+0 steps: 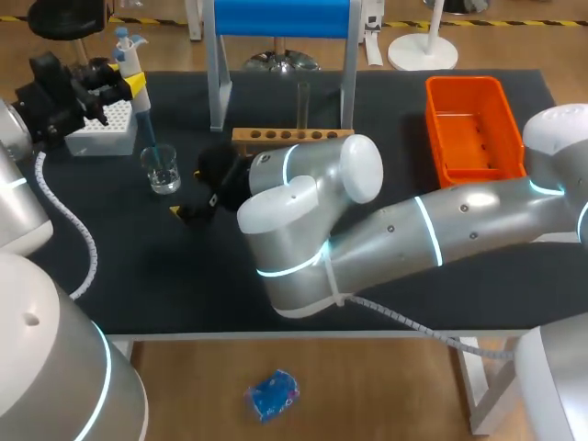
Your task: Invert the test tube, pick up the pipette, mount the tip to pipette, aspirate from beaker and dispense into the tube, eject the tip, return the pipette, and cap with the stopper.
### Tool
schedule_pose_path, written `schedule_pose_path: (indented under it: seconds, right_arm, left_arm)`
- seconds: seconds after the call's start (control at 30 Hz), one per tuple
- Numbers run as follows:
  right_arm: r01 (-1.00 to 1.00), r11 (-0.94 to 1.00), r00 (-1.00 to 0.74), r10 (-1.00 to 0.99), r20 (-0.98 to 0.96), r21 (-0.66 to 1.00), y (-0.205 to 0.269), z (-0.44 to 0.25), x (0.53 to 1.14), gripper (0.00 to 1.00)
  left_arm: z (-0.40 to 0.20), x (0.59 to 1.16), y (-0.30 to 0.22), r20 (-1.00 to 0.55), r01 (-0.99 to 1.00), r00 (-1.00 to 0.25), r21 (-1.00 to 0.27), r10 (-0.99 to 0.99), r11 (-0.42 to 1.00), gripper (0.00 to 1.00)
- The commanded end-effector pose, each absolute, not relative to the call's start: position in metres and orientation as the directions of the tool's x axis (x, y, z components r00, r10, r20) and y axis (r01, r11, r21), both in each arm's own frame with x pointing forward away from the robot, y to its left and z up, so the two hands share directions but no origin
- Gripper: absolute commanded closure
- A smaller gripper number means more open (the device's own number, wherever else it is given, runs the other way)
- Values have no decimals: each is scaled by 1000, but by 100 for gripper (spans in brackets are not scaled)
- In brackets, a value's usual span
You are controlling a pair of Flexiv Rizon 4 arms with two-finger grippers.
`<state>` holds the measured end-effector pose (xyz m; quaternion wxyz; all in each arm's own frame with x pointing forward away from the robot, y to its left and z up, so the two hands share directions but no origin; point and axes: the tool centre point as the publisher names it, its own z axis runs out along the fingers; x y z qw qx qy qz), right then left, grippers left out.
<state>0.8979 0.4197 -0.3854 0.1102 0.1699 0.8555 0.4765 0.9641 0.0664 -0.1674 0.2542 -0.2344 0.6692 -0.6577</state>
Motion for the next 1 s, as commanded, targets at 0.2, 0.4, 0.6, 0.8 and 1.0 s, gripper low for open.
schedule_pose_path:
  seconds: [0.2, 0.4, 0.6, 0.8, 1.0]
  right_arm:
    - [185, 487, -917, 398, -28, 853, 421, -386, 898, 0]
    - [185, 487, -917, 398, -28, 853, 421, -386, 898, 0]
    - [185, 487, -917, 398, -28, 853, 421, -386, 898, 0]
    - [185, 487, -917, 398, -28, 853, 421, -386, 898, 0]
    - [185, 487, -917, 398, -28, 853, 421, -386, 898, 0]
  left_arm:
    - [-183, 969, 63, -8, -6, -763, -1000, -646, 20, 100]
    - [-190, 969, 63, 9, -22, -764, -1000, -645, 13, 100]
    - [-195, 968, 61, 17, -32, -766, -999, -642, 11, 100]
    - [-196, 968, 61, 22, -35, -766, -999, -643, 8, 100]
    - [-200, 968, 61, 28, -40, -765, -999, -644, 4, 100]
